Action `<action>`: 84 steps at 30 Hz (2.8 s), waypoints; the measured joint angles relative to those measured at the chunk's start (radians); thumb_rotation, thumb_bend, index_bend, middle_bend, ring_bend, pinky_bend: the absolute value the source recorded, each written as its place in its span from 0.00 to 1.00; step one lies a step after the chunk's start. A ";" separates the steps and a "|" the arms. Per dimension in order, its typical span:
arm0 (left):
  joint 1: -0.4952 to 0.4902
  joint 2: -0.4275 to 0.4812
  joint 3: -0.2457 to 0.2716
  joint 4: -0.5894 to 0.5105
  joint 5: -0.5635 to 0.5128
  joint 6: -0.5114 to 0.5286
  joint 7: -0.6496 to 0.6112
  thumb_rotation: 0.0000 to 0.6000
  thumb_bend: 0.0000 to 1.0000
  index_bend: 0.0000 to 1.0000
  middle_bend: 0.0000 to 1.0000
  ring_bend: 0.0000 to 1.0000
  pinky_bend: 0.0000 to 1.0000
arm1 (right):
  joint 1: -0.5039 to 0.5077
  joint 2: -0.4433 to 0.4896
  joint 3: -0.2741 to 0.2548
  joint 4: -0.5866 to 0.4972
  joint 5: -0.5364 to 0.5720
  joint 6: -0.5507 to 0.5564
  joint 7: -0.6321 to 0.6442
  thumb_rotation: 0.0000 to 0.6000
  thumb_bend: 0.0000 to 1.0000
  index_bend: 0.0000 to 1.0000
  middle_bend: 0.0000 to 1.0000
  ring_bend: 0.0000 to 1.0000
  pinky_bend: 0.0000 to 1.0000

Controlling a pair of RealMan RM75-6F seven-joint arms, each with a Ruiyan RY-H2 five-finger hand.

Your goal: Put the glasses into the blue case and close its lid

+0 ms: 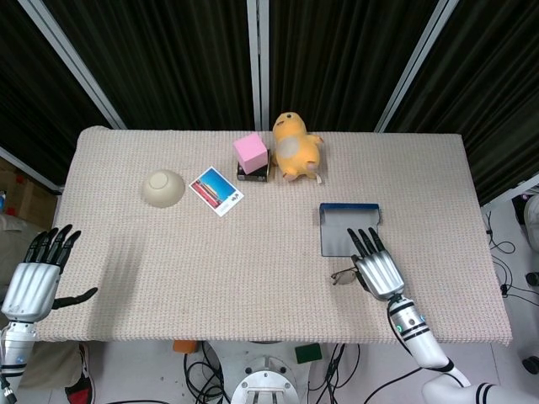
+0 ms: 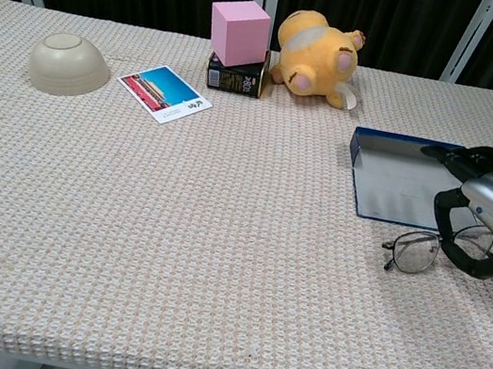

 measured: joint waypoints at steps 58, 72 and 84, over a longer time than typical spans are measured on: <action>-0.034 0.001 -0.010 0.026 -0.063 -0.088 -0.021 0.70 0.02 0.09 0.00 0.00 0.07 | 0.287 -0.268 0.208 0.462 0.301 -0.166 -0.005 1.00 0.48 0.43 0.00 0.00 0.00; -0.040 -0.005 -0.006 0.020 -0.054 -0.090 -0.006 0.71 0.02 0.09 0.00 0.00 0.07 | 0.193 -0.167 0.125 0.289 0.226 -0.063 0.039 1.00 0.46 0.35 0.00 0.00 0.00; -0.042 -0.003 -0.006 0.019 -0.056 -0.091 -0.004 0.71 0.02 0.09 0.00 0.00 0.07 | 0.196 -0.182 0.130 0.285 0.271 -0.104 -0.004 1.00 0.46 0.42 0.00 0.00 0.00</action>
